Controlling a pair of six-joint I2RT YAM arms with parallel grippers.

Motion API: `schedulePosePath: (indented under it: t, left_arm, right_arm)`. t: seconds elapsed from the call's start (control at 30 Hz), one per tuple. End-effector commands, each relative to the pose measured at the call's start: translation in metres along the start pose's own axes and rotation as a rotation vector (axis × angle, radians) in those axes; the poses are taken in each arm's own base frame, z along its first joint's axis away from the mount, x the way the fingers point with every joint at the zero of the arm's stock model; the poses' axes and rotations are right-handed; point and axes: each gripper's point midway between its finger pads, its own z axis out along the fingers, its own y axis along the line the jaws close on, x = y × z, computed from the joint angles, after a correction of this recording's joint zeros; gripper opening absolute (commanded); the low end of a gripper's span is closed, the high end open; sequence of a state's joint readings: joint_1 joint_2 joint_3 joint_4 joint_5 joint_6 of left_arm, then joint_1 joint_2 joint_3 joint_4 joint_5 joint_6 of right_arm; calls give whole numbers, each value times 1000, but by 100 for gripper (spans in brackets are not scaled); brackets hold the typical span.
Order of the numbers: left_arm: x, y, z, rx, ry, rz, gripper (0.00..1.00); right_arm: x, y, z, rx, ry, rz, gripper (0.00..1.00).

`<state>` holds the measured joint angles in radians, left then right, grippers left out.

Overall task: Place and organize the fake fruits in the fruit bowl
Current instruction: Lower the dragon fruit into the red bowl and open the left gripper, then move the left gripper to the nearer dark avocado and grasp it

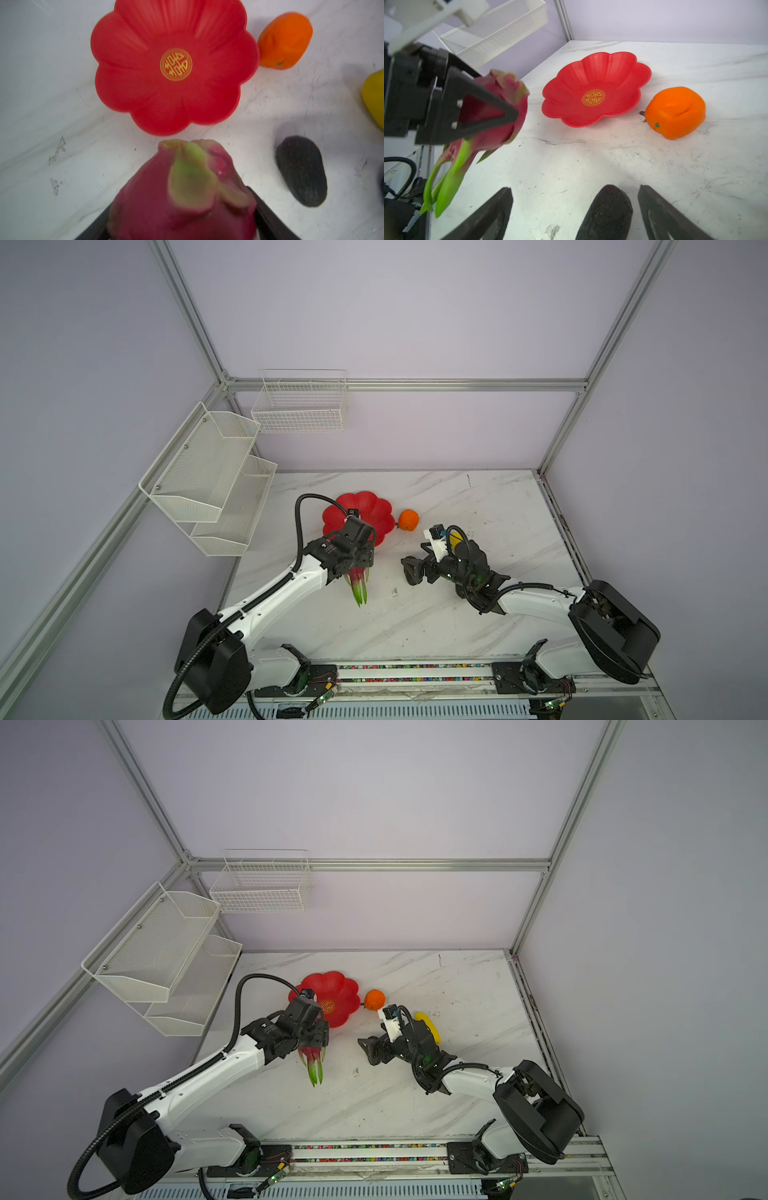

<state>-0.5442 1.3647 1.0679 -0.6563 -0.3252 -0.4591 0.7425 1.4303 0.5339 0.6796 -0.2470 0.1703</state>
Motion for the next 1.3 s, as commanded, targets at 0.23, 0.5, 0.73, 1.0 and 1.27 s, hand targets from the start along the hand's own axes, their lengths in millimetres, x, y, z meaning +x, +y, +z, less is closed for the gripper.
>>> schedulePosePath:
  t: [0.23, 0.5, 0.73, 1.0, 1.27]
  left_arm:
    - [-131, 15, 66, -42, -88, 2, 67]
    - [-134, 28, 118, -55, -23, -20, 67]
    - [-124, 24, 140, -40, 22, -23, 74]
    - [-131, 21, 137, -24, 8, -15, 89]
    - [-149, 18, 106, 5, -59, -5, 100]
  right_arm:
    - [-16, -2, -6, 21, -89, -11, 97]
    - [-15, -3, -4, 23, -82, -10, 97]
    - [-15, -5, -4, 34, -79, -7, 97]
    - [-18, -10, -7, 66, -91, -5, 97]
    - [-22, -18, -14, 98, -114, 12, 97]
